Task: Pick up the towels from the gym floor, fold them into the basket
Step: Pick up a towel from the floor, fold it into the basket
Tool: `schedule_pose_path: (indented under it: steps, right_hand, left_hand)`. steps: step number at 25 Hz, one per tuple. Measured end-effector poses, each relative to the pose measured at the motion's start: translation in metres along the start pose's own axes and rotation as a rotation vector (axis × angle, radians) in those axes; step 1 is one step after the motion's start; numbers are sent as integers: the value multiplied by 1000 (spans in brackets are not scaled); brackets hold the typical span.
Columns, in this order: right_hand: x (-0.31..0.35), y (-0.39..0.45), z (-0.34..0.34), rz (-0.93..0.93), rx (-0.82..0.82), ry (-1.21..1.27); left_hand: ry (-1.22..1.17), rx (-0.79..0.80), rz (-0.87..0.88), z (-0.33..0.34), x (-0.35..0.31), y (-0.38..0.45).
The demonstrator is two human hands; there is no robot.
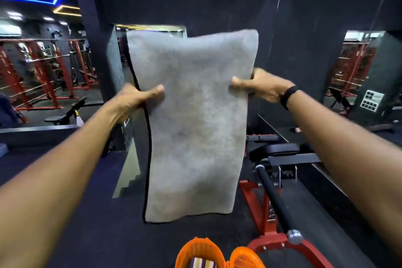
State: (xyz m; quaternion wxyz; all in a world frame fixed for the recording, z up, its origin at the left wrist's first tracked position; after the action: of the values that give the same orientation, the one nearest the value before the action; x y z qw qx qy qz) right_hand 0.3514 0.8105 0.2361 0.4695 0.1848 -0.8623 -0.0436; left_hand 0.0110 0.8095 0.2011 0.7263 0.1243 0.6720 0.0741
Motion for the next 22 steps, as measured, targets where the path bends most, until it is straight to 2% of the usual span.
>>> schedule_pose_path:
  steps: [2, 3, 5, 8, 11, 13, 15, 16, 18, 20, 22]
  right_hand:
    - [-28, -11, 33, 162, 209, -57]
    - [-43, -16, 47, 219, 246, -43]
    - [-62, -25, 57, 277, 238, 72]
    - [-70, -27, 52, 331, 181, 252]
    - [-66, -26, 60, 413, 152, 234]
    - [-55, -22, 58, 404, 105, 258]
    - [-42, -19, 46, 305, 83, 362]
    - [-38, -19, 43, 267, 140, 328]
    - [-45, -29, 50, 299, 291, 77]
    - [-60, -34, 58, 348, 270, 10]
    - [-72, -30, 61, 387, 86, 164]
  left_hand:
    - [186, 61, -256, 2, 34, -17]
    - [192, 76, -315, 0, 46, -26]
    - [100, 96, -355, -7, 53, -35]
    - [-91, 31, -458, -15, 52, -34]
    - [-96, -53, -581, -12, 53, -33]
    - [-192, -53, -533, -12, 50, -28]
    - [-373, 3, -405, -18, 39, -23]
    - [-322, 101, -393, -19, 38, -24]
    - [-35, 241, -457, -15, 44, -37]
    - [8, 112, -446, -17, 56, -41]
    - [-177, -23, -360, -25, 65, -41]
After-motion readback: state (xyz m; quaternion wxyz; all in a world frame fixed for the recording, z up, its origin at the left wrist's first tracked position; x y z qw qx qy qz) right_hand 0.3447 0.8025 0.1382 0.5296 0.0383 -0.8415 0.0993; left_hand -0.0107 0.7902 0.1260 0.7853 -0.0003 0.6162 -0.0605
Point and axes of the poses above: each hand's wrist, its own y-axis towards the middle knuckle, its own z-axis out of the palm, x = y × z, the point moved 3 cm from there along y, towards the middle knuckle, and after that the axes turned 15 degrees about -y, right-handed, at the moved point
